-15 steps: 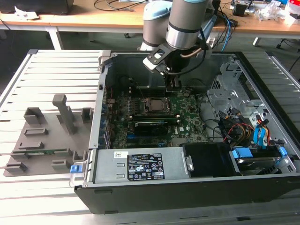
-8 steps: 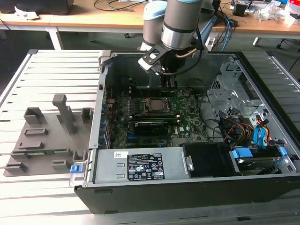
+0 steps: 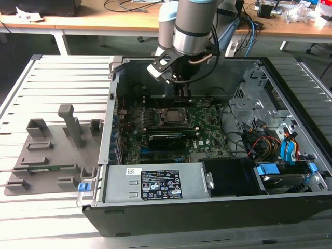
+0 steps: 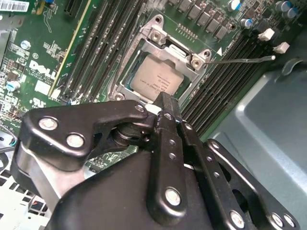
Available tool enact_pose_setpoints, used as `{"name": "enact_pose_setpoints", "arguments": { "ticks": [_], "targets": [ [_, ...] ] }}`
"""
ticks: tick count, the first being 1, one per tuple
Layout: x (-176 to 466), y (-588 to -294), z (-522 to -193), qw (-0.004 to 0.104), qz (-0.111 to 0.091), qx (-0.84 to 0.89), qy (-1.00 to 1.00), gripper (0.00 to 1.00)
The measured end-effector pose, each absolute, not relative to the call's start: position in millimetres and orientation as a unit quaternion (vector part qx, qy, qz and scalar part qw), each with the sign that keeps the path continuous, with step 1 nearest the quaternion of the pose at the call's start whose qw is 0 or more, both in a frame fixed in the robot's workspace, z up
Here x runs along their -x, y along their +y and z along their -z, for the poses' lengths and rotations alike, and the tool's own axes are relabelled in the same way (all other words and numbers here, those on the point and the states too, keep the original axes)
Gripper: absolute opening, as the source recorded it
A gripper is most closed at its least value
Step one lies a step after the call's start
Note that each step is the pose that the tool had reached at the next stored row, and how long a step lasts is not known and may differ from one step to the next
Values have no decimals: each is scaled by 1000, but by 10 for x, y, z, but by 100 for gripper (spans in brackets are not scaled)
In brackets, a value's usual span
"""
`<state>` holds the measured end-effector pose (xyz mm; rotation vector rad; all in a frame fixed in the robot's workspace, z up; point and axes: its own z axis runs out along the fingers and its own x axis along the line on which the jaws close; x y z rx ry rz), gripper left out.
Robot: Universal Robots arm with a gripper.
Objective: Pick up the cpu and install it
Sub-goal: 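Close the cpu cover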
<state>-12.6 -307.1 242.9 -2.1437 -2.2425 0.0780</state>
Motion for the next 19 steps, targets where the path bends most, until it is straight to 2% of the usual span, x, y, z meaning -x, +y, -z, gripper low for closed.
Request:
{"name": "enact_pose_setpoints", "arguments": {
  "ticks": [9,12,19],
  "targets": [
    [261,-3115,-2305,19,-25,689,-724,11],
    [388,-3155,-2062,19,-25,685,-728,11],
    [313,-3156,-2036,19,-25,685,-728,11]
  ]
}}
